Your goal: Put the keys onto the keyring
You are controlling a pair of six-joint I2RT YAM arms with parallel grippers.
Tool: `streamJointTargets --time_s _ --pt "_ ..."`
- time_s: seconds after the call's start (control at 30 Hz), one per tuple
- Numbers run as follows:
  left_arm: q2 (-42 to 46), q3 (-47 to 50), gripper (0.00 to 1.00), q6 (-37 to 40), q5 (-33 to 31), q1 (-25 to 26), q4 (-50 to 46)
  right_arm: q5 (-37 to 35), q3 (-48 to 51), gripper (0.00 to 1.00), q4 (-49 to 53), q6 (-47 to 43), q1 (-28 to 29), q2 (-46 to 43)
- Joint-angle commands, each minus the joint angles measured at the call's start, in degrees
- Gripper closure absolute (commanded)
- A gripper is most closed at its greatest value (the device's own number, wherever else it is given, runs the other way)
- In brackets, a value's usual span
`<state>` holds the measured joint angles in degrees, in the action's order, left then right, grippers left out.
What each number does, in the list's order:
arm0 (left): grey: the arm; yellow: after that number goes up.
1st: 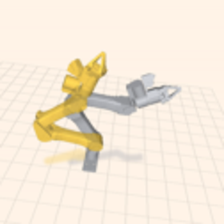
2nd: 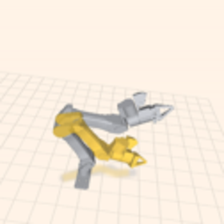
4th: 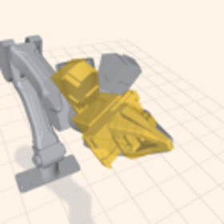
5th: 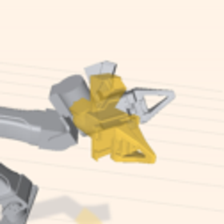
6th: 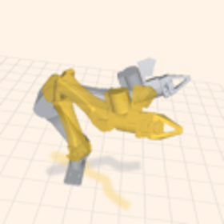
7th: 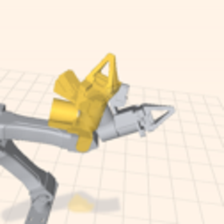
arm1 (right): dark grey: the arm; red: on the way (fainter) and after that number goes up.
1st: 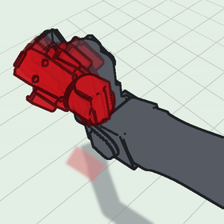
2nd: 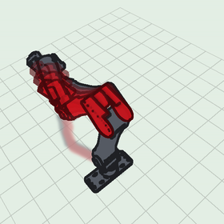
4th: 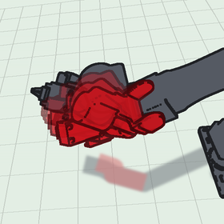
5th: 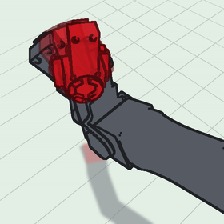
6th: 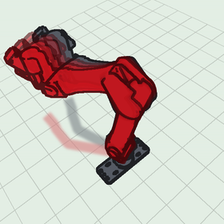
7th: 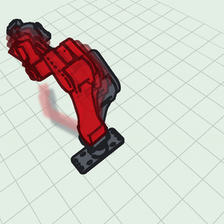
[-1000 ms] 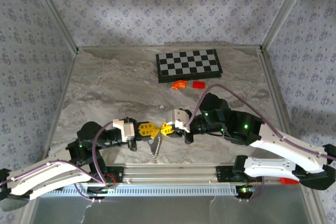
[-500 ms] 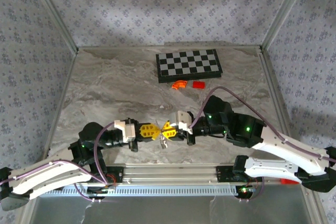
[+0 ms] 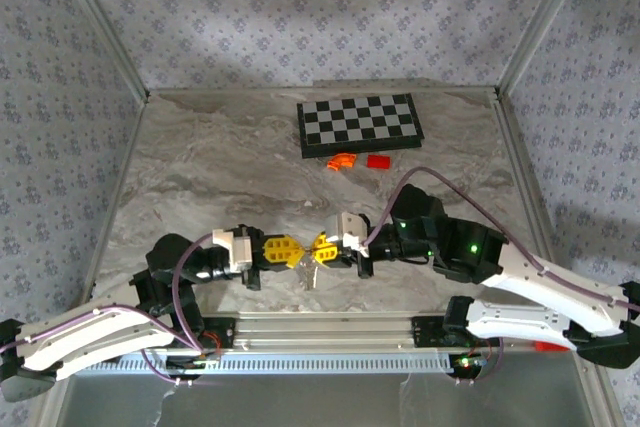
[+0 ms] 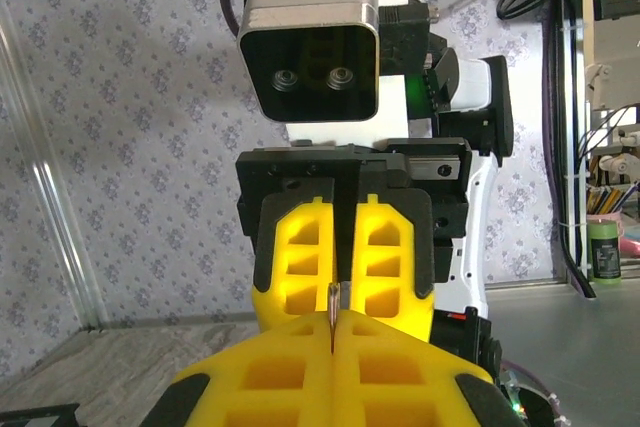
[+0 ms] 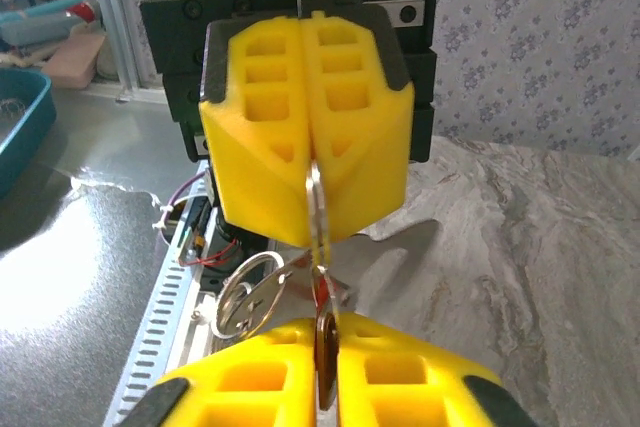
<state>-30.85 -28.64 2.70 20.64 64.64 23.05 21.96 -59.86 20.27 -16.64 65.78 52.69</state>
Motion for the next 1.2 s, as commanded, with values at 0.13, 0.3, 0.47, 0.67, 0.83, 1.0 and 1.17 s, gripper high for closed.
streamJointTargets --time_s 0.13,0.3,0.47,0.67,0.83,1.0,1.17 --pt "0.3 -0.6 1.00 -1.2 2.2 0.0 5.3 2.3 0.5 0.96 -0.5 0.7 -0.1 -0.7" --pt "0.2 -0.4 1.00 -1.7 3.7 0.0 5.9 3.8 0.0 0.98 0.2 0.3 0.2 0.4" --pt "0.2 -0.3 1.00 -2.0 4.1 0.0 6.4 4.4 -0.1 0.99 0.9 0.0 0.9 1.3" --pt "0.4 -0.2 1.00 -1.8 4.4 0.0 6.6 3.7 -0.3 0.96 2.1 -0.9 1.5 0.4" --pt "0.9 -0.1 1.00 -2.2 4.8 0.0 6.5 4.7 -0.1 0.89 1.8 -0.8 1.5 -1.5" --pt "1.1 -0.2 1.00 -2.5 5.6 0.0 6.6 5.4 1.0 0.80 0.0 -0.7 1.5 -3.2" --pt "0.5 -0.5 1.00 -2.5 7.0 0.0 6.2 6.2 1.0 0.78 -1.0 -0.5 1.5 -4.0"
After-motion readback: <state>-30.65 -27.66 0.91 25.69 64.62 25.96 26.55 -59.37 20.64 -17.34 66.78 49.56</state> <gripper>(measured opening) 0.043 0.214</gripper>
